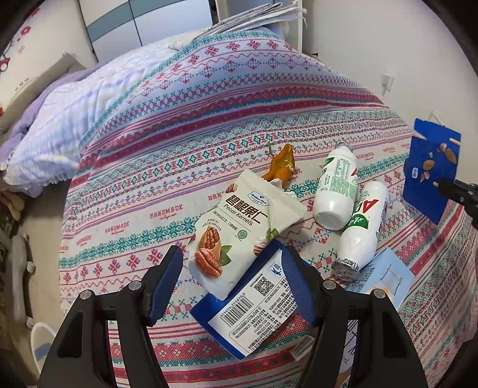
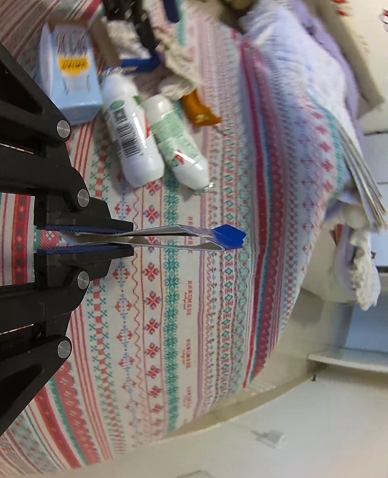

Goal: Collect trash
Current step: 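Grasp the blue biscuit box with the right tool, then grasp the white snack packet with the left tool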

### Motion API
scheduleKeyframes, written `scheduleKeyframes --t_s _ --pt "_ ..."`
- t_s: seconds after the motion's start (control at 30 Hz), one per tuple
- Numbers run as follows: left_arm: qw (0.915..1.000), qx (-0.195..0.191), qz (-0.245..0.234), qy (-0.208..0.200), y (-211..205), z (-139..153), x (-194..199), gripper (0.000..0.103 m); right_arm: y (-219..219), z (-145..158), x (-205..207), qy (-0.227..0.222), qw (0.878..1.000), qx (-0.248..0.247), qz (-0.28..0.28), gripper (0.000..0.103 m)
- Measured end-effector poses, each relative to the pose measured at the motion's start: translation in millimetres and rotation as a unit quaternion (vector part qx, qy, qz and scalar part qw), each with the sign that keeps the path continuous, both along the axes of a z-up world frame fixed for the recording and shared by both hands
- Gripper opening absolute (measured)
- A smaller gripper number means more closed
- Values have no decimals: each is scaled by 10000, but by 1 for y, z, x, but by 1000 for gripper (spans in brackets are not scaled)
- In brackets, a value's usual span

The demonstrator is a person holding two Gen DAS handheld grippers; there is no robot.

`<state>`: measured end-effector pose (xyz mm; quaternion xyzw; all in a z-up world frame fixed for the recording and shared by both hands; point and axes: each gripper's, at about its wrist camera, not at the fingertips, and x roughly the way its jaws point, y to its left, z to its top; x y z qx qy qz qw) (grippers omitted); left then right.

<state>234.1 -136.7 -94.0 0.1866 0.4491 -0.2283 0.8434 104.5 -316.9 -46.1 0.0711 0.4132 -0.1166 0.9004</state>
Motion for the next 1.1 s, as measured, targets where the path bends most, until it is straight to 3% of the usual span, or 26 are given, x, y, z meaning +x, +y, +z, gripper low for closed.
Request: scheduleKeyframes --t_s 0.17,0.23,0.33,0.5,0.63,0.83,1.1 --pt "10000 -66 -67 -30 -3 0 0 64 -2 3 -13 -136 9994 279 -154 4" --pt "9999 -61 -134 -37 -5 -1 -2 55 -1 3 -16 -161 9990 373 -189 4" --pt "9998 55 -179 34 -10 -8 -3 29 3 2 -20 -207 9985 469 -187 4" --pt "9997 -242 -28 -28 -1 3 -4 10 1 -1 -20 -200 9985 461 -218 4" --pt "9958 -892 197 118 21 28 -3 8 -6 -1 -28 -307 9970 649 -277 4" --pt "9877 -1414 603 290 56 46 -11 7 -16 -2 -33 -420 9938 946 -418 4" --pt "9774 -1705 1075 632 95 49 -26 7 -25 5 -43 -773 9862 1390 -470 4"
